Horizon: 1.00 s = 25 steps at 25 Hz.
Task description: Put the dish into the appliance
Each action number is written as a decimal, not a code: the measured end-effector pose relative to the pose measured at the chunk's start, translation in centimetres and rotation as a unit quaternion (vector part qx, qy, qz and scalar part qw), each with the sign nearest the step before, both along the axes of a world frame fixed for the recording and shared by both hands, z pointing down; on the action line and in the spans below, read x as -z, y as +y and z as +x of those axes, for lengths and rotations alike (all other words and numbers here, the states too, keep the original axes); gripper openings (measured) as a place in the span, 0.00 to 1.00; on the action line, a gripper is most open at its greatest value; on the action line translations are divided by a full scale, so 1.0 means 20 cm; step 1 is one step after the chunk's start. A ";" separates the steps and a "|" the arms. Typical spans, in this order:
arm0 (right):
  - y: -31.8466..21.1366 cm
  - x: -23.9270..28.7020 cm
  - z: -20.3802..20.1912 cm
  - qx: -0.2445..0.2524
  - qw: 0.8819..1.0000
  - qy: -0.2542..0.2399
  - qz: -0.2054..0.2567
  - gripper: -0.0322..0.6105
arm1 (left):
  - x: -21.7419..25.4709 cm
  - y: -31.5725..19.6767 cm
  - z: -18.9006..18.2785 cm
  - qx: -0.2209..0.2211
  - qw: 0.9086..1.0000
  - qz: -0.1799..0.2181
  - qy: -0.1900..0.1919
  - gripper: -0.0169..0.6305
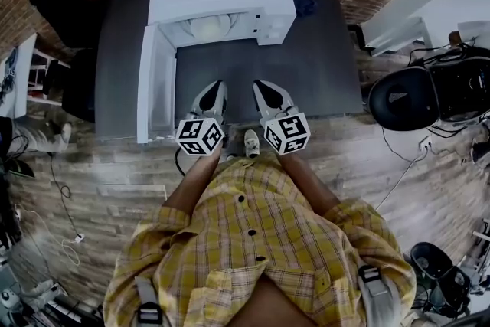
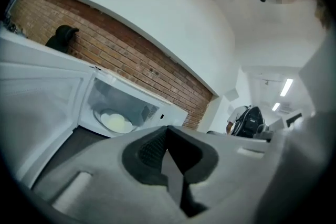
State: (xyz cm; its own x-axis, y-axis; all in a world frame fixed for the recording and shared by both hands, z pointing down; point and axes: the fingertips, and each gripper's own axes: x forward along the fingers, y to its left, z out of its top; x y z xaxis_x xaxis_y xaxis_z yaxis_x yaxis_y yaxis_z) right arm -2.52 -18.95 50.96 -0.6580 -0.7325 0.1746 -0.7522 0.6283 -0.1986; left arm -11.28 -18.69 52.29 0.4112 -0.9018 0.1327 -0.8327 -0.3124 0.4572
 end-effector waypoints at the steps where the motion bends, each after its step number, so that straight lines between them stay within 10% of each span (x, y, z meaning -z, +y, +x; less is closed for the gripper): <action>1: 0.00 0.00 0.00 0.000 1.000 0.000 0.000 0.06 | 0.01 0.01 -0.01 0.003 1.000 0.005 -0.015 0.02; 15: 0.05 0.03 0.01 -0.002 1.000 -0.007 0.010 0.05 | 0.08 0.10 0.01 0.005 0.988 0.060 -0.145 0.02; 25: 0.07 0.02 -0.02 0.004 1.000 -0.009 0.010 0.05 | 0.10 0.14 -0.02 0.011 0.983 0.071 -0.167 0.02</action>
